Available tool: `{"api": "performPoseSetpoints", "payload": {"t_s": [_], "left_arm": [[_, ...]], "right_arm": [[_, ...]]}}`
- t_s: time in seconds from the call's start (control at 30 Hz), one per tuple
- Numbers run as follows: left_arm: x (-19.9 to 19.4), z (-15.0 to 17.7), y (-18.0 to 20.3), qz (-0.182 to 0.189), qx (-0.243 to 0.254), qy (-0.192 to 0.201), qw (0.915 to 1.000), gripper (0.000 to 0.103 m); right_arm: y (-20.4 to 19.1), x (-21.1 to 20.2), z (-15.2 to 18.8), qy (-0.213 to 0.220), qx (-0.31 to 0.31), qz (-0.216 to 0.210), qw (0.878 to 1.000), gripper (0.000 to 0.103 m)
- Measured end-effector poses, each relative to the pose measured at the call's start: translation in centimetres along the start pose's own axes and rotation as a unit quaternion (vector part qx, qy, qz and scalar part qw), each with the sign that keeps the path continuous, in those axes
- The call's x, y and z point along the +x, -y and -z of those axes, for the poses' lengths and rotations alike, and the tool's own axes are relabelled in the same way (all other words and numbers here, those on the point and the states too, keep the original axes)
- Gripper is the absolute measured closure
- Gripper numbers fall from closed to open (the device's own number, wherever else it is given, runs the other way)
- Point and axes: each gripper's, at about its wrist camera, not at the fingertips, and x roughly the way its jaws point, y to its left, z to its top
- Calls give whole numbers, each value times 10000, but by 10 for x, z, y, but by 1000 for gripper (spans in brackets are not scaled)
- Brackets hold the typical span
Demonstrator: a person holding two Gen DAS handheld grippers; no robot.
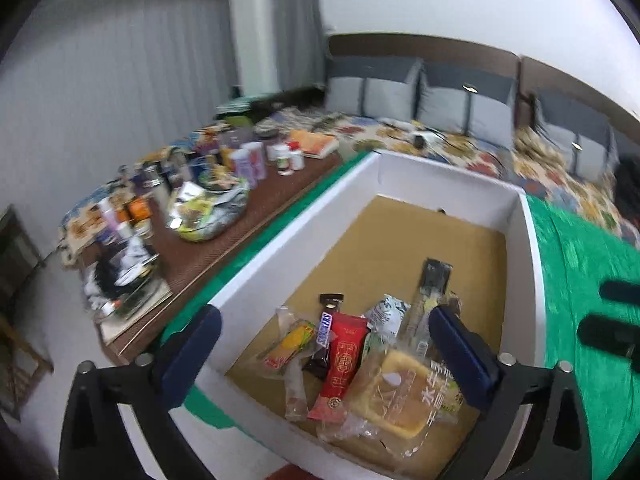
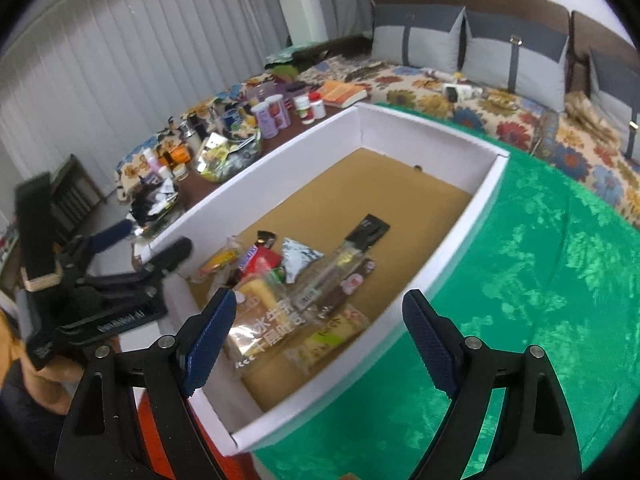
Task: Organize snacks
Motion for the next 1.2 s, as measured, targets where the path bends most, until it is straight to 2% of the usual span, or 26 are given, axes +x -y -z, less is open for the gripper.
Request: {"api": "performPoseSetpoints", "payload": {"t_s": [0.13, 0.37, 0.5, 0.63, 1.1, 1.2], "left_arm": [[-12, 4, 7, 88, 129, -99, 9998, 0], [-28, 7, 15, -272, 295, -90, 9992, 0], [-28, 9, 10, -193, 220, -129, 9995, 0], [-23, 11, 6, -179, 145, -345, 9991, 0], [-26, 18, 5, -67, 166, -340, 9993, 0], [-26, 18, 4, -140, 151, -383, 9991, 0]], "right_arm": [[3, -2, 8, -38, 3, 210, 9998, 15], [-4, -4, 12, -73, -110, 404, 9991, 15], [-9, -5, 10, -73, -167, 443, 9989, 15], [-12, -5, 9, -53, -225, 512, 9984, 15], [-21, -4, 10, -84, -296, 558, 9980, 15], [-22, -4, 10, -69, -285, 552, 9980, 15]]}}
